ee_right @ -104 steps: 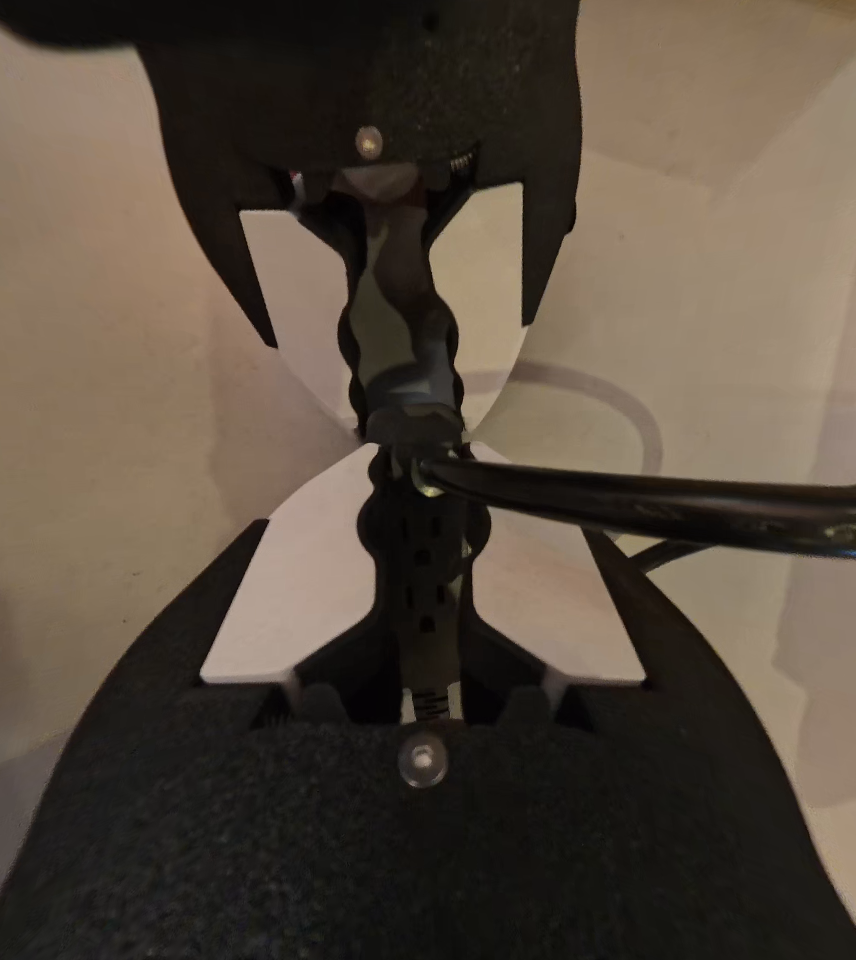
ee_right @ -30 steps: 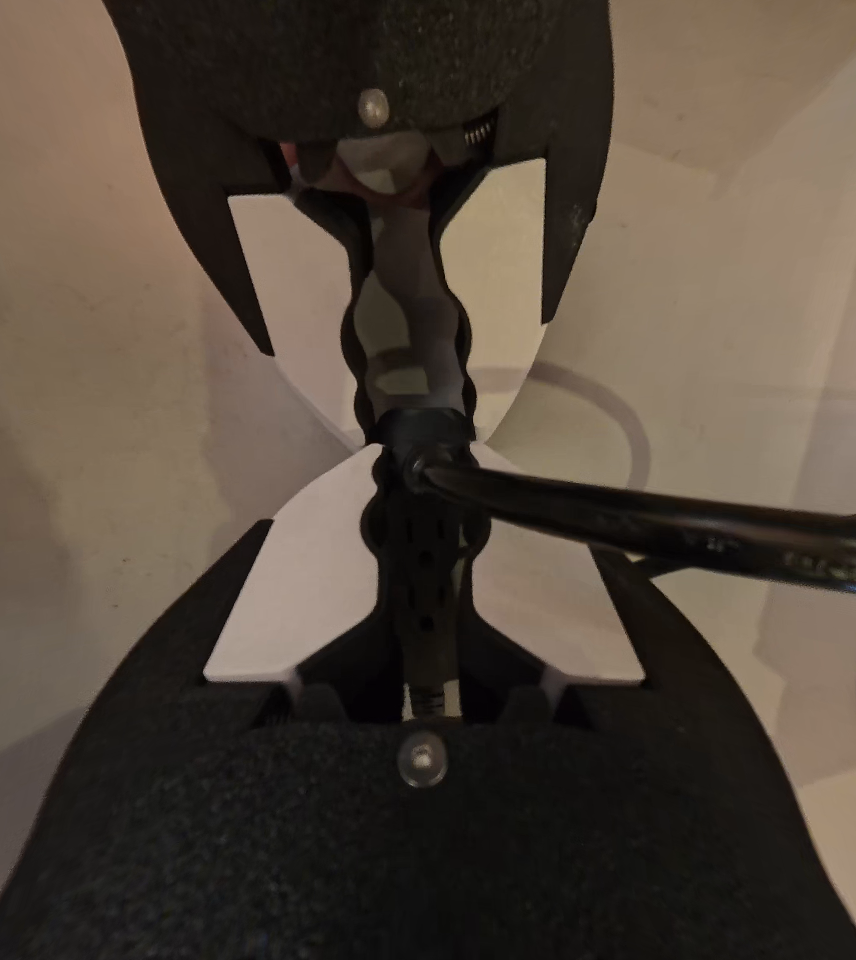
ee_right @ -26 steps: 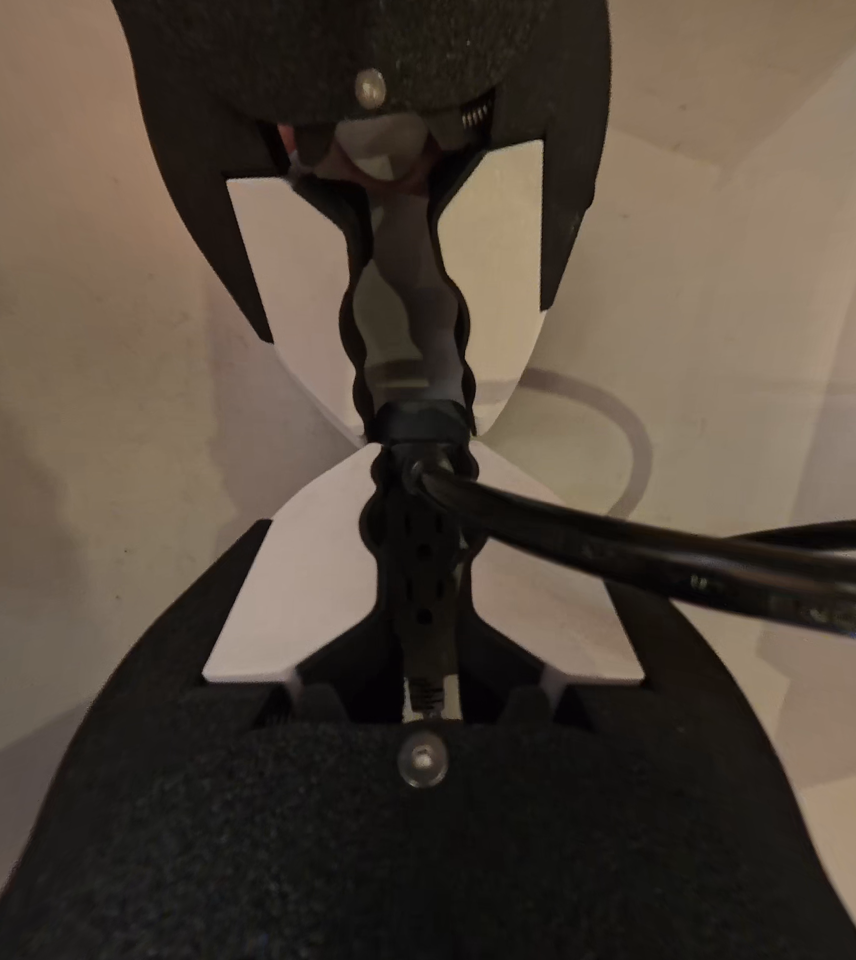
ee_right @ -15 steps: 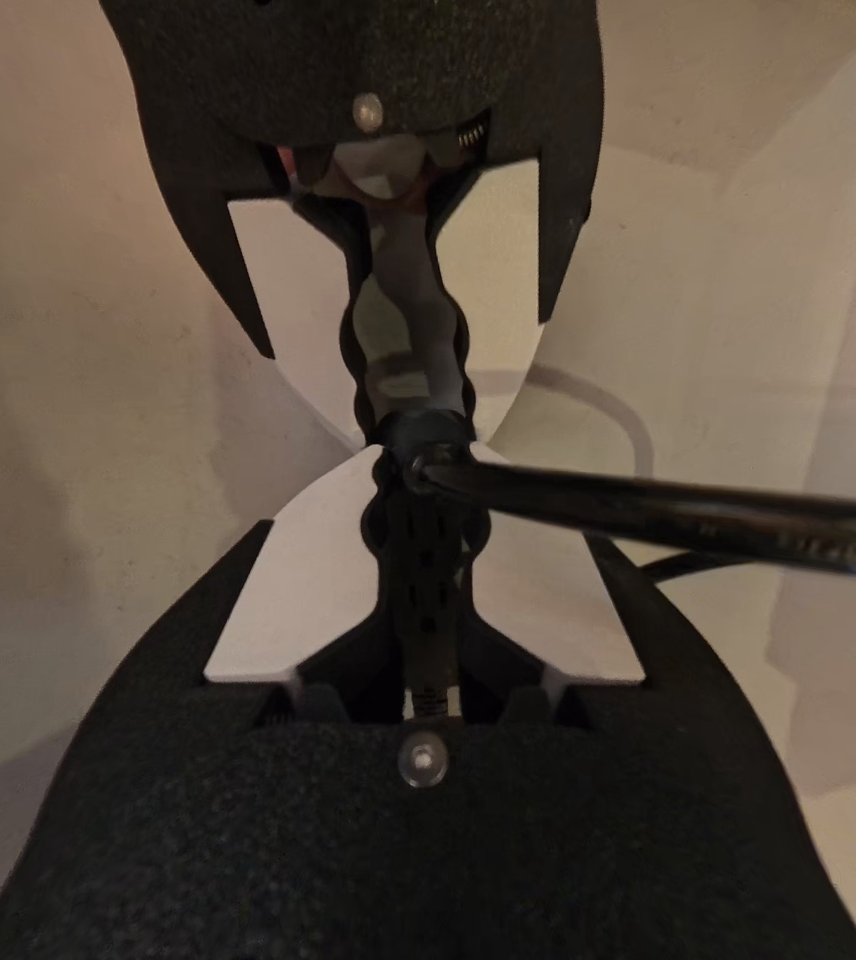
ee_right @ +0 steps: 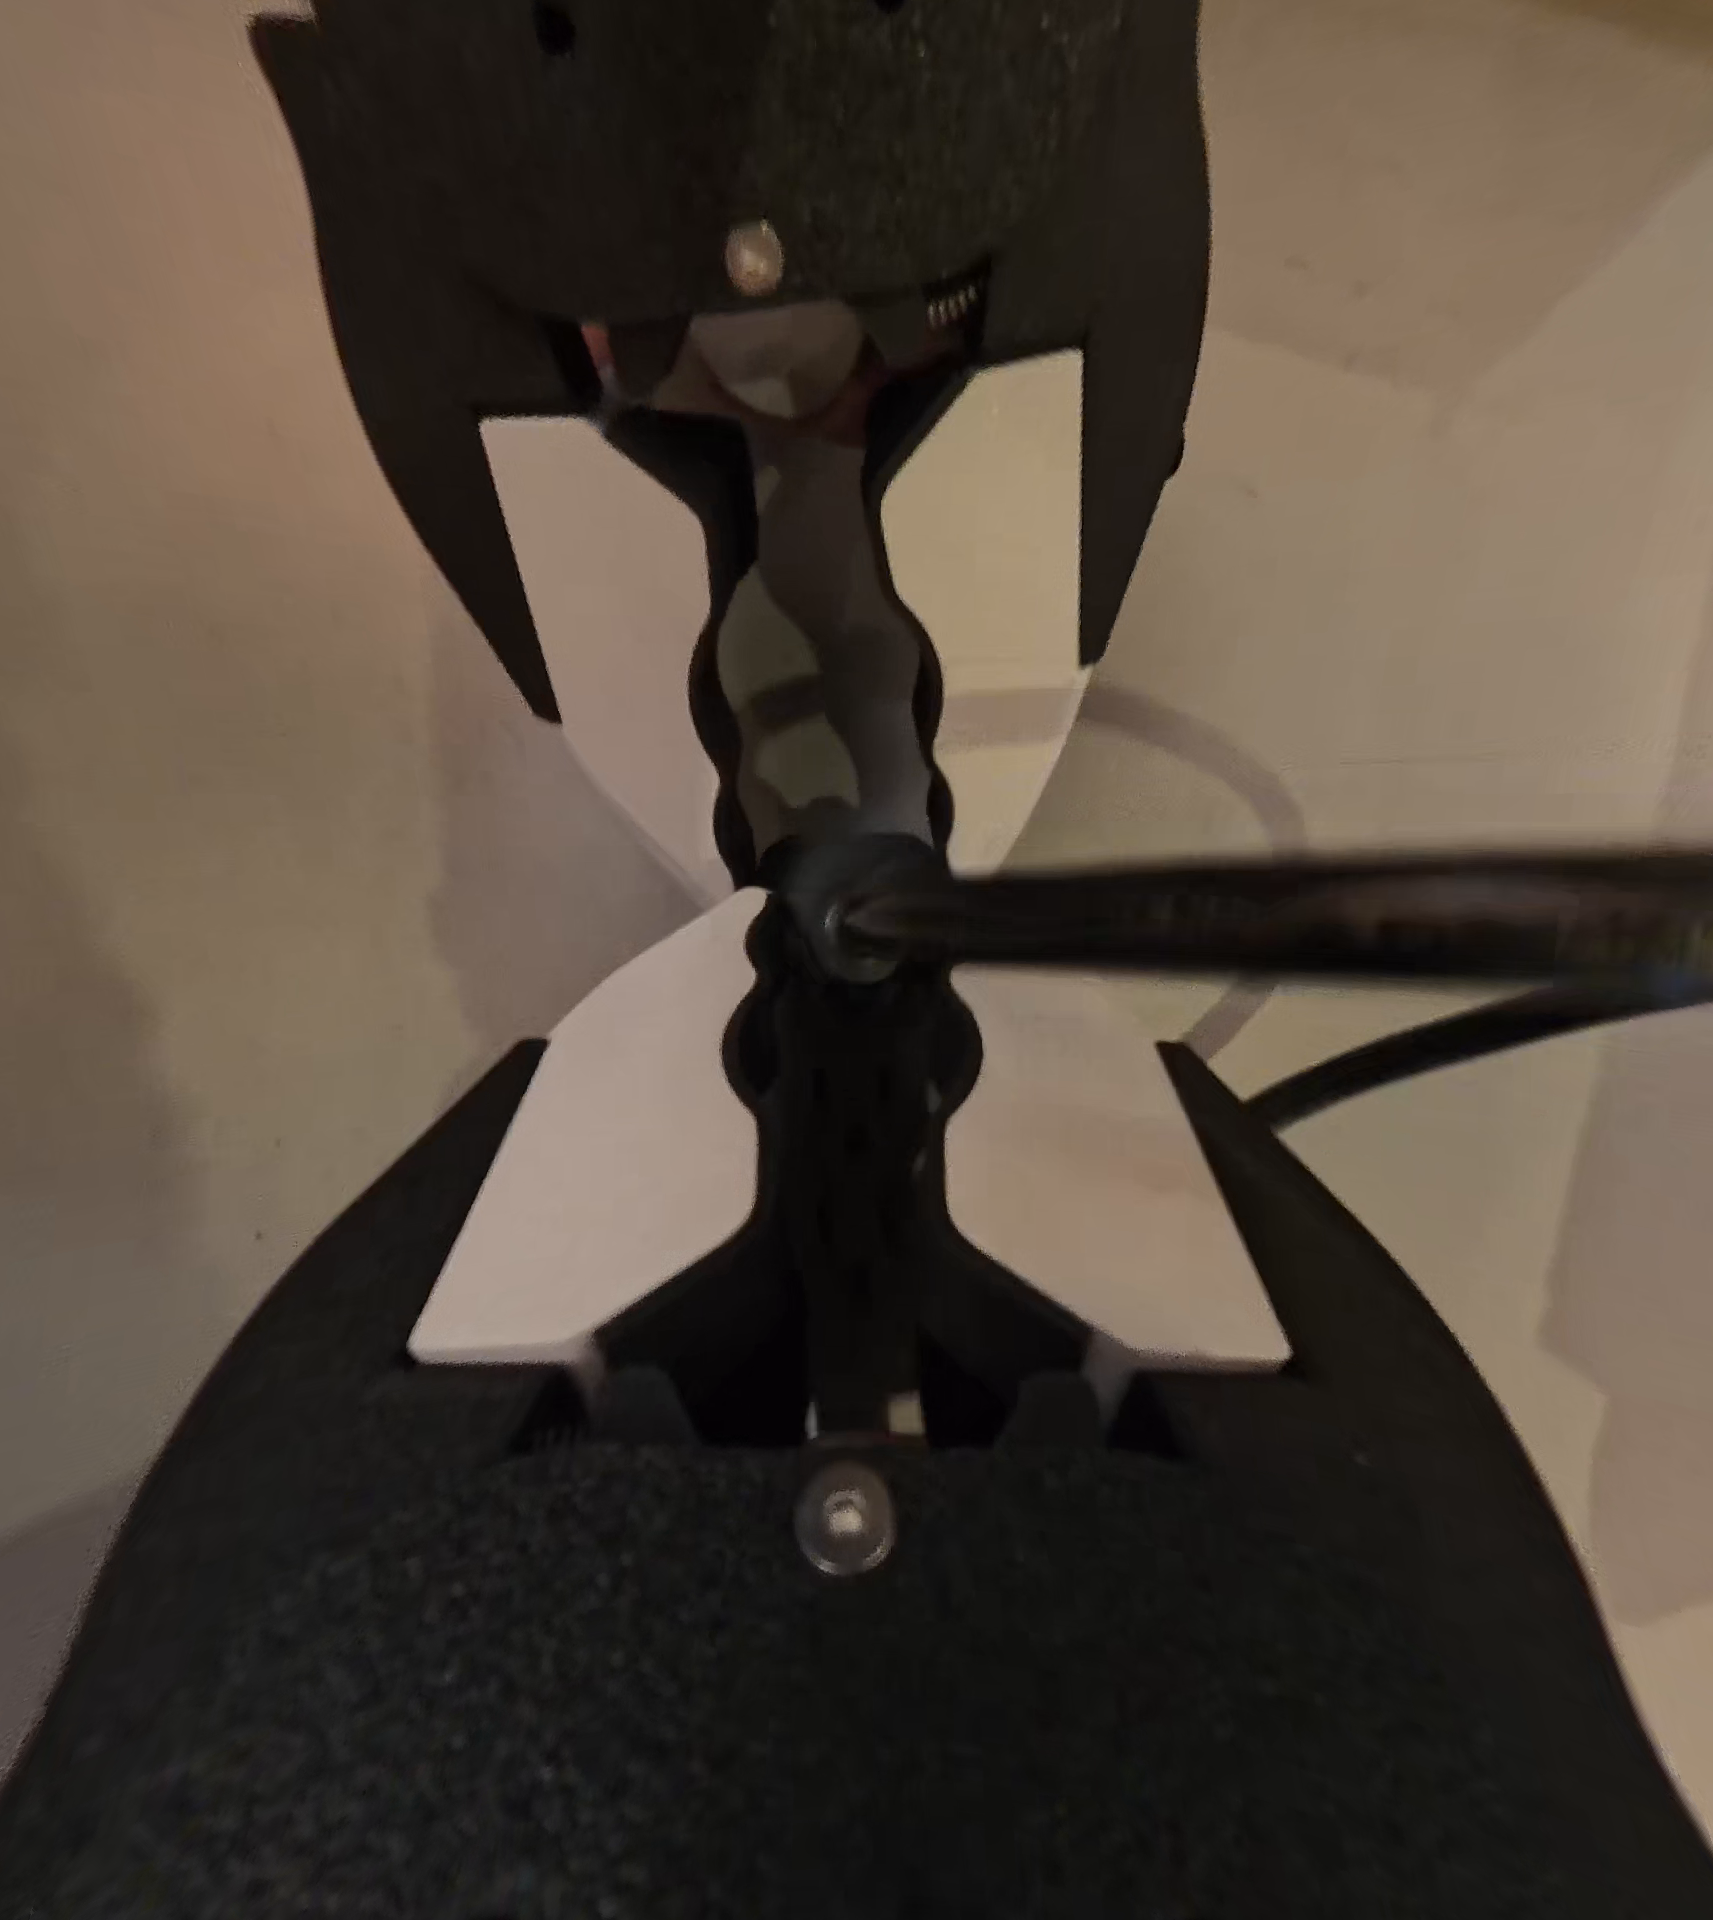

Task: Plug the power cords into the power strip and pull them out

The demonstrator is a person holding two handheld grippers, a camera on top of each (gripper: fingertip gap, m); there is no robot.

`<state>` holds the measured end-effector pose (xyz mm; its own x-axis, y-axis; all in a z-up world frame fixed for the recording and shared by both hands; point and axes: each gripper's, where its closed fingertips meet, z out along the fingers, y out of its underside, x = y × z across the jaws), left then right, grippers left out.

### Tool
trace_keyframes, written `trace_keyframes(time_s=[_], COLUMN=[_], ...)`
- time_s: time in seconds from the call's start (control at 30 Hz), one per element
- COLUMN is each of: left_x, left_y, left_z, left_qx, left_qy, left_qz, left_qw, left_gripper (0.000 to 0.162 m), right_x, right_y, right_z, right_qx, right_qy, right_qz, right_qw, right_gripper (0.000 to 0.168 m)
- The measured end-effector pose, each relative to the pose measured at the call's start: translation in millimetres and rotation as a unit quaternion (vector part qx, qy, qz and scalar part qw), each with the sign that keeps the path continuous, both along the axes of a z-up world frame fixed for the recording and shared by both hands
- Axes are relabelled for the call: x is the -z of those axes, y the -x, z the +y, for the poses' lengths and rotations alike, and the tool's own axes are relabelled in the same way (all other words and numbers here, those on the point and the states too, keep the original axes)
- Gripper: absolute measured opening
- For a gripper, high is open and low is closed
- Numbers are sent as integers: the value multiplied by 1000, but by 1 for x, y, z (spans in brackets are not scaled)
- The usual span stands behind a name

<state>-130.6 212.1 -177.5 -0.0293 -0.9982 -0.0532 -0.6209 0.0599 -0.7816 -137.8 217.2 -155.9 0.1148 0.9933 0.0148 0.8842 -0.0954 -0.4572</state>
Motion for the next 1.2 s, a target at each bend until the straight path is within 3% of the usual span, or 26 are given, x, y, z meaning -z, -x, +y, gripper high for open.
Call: trace_keyframes(time_s=[0.27, 0.7, 0.8, 1.0, 1.07, 1.2], left_x=[-1, 0, 1, -1, -1, 0], left_y=[-1, -2, -2, 1, -1, 0], left_z=[-1, -2, -3, -1, -2, -3], left_qx=[1, 1, 2, -1, 0, 3], left_qy=[-4, -8, -6, -11, -5, 1], left_qz=[13, 2, 9, 5, 7, 6], left_qw=[1000, 1000, 1000, 1000, 1000, 1000], left_gripper=[39, 40, 40, 40, 40, 40], right_x=[-2, -1, -1, -2, -5, -4], right_y=[3, -7, -6, -3, -5, 4], right_z=[0, -4, -4, -3, -3, -3], right_qx=[23, 22, 37, 36, 54, 54], right_qy=[16, 2, 28, 17, 36, 0], right_qz=[48, 19, 61, 57, 99, 85], right_qw=[998, 1000, 997, 998, 993, 995], right_gripper=[24, 25, 25, 25, 25, 25])
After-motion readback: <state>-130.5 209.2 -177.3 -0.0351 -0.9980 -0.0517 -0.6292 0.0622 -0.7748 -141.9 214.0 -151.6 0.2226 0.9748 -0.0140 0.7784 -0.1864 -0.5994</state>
